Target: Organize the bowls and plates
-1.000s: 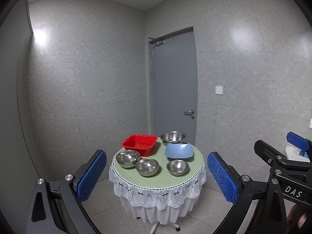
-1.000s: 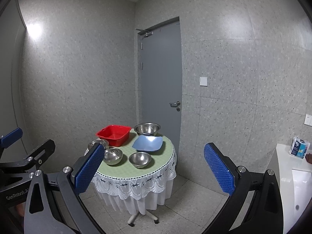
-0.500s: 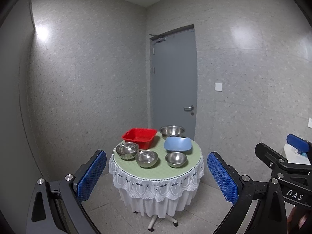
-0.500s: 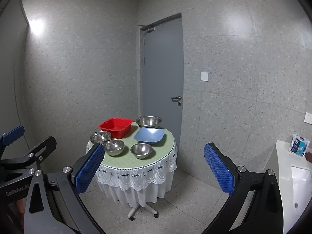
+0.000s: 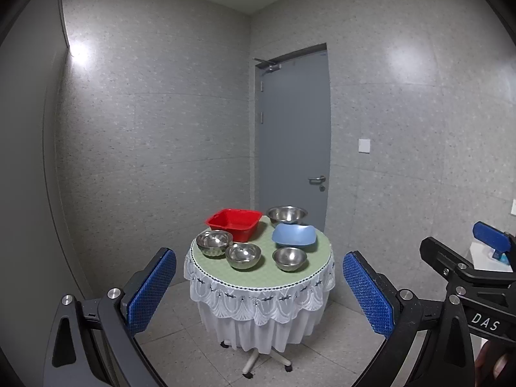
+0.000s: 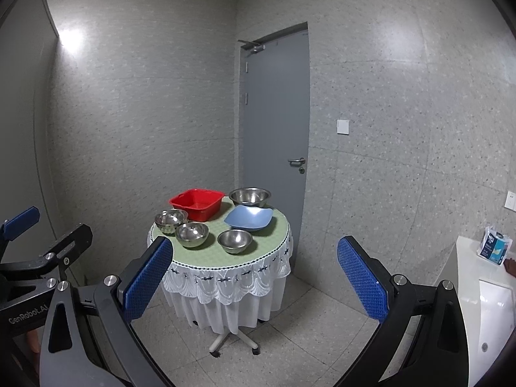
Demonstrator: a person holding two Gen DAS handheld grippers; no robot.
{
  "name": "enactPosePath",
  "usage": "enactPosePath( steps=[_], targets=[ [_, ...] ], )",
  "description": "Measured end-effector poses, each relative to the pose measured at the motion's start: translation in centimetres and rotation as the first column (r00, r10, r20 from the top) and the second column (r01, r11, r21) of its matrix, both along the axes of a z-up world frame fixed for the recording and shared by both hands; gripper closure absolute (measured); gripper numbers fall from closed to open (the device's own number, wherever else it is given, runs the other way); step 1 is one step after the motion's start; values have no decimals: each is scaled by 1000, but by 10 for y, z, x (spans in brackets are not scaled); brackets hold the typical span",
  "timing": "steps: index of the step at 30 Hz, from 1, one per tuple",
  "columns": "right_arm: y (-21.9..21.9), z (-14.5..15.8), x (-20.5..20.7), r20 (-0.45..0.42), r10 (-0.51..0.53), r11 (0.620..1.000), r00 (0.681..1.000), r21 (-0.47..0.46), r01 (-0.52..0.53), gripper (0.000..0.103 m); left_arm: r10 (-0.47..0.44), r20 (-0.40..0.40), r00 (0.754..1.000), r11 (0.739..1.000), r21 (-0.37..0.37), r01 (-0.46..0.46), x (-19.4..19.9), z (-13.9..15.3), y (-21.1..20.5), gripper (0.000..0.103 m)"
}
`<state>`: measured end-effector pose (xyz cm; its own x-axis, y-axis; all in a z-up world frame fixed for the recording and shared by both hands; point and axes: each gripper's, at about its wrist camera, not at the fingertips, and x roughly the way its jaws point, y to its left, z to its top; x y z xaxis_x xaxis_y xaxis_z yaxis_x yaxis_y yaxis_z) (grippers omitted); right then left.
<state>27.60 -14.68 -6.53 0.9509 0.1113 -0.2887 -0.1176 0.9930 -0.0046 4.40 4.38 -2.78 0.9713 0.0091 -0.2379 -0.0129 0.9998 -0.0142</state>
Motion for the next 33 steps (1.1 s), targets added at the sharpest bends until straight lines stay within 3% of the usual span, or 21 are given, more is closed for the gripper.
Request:
enactPosePath(
  steps=[14, 33],
  targets=[
    [-4, -1, -5, -2, 13, 1000, 1000, 3, -13, 0, 11, 1, 1000, 1000, 0, -11, -13, 10, -7, 1],
    [-6, -5, 4, -21, 0, 1000, 1000, 9, 0, 0, -7, -12, 1000, 1000, -2, 7, 8, 11, 4, 1]
  ],
)
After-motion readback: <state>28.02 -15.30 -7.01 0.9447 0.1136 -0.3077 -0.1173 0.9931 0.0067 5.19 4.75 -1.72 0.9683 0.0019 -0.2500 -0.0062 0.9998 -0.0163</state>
